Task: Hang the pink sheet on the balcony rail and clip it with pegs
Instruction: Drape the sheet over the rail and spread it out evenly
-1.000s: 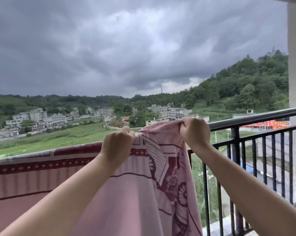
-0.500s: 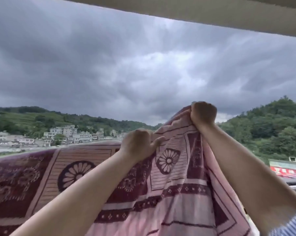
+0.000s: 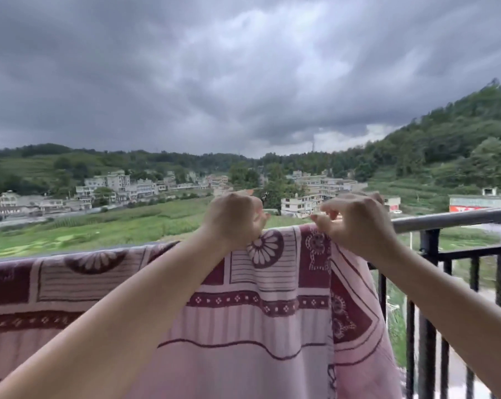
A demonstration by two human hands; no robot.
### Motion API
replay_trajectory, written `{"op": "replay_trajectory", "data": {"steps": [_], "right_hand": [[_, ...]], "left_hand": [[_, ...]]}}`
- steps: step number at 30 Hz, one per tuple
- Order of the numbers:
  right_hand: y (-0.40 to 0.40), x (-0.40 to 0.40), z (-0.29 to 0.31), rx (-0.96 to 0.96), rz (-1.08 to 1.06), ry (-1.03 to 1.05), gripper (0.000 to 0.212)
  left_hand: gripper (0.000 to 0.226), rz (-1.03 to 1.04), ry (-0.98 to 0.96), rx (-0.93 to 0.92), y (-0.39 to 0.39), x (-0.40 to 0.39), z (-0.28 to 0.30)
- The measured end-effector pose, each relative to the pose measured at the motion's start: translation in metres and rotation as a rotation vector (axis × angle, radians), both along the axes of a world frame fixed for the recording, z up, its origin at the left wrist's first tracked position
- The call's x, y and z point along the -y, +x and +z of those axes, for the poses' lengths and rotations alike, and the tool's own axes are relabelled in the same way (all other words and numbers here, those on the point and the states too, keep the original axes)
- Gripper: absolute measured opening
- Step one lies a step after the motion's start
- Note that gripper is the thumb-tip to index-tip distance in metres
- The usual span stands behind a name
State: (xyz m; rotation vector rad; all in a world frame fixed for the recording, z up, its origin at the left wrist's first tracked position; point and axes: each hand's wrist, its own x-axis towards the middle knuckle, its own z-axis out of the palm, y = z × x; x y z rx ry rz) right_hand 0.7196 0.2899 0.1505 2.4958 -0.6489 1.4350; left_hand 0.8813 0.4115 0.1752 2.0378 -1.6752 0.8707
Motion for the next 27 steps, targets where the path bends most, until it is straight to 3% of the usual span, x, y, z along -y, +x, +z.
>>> {"op": "replay_trajectory", "data": {"steps": [3, 5, 7, 9, 11, 17, 22, 27], "right_hand": [[-0.028, -0.009, -0.052, 0.090, -0.190, -0.024, 0.070], [-0.031, -0.007, -0.079, 0.091, -0.227, 0.046, 0.076], [-0.027, -0.001, -0.092, 0.097, -0.189, 0.126, 0.062], [-0.027, 0.001, -0.090, 0.110, -0.172, 0.223, 0.035], [-0.033, 0.001, -0.077, 0.154, -0.172, 0.287, 0.022], [-0.060, 0.009, -0.015, 0.234, -0.254, 0.302, 0.017], [-0.067, 0.026, 0.038, 0.298, -0.324, 0.209, 0.022], [-0.071, 0.067, 0.079, 0.009, -0.519, -0.028, 0.035]], "left_hand": [[0.039, -0.044, -0.052, 0.137, -0.021, -0.010, -0.036], [0.046, 0.017, -0.143, 0.273, -0.024, -0.012, -0.057], [0.044, 0.036, -0.278, 0.337, -0.021, -0.006, -0.068], [0.031, -0.004, -0.371, 0.340, -0.020, -0.001, -0.072], [0.021, -0.037, -0.401, 0.350, -0.024, 0.000, -0.073], [0.016, -0.016, -0.297, 0.304, -0.043, -0.006, -0.050], [0.012, 0.090, -0.346, 0.408, -0.053, 0.006, -0.016], [0.021, 0.221, -0.454, 0.406, -0.054, 0.037, 0.029]]}}
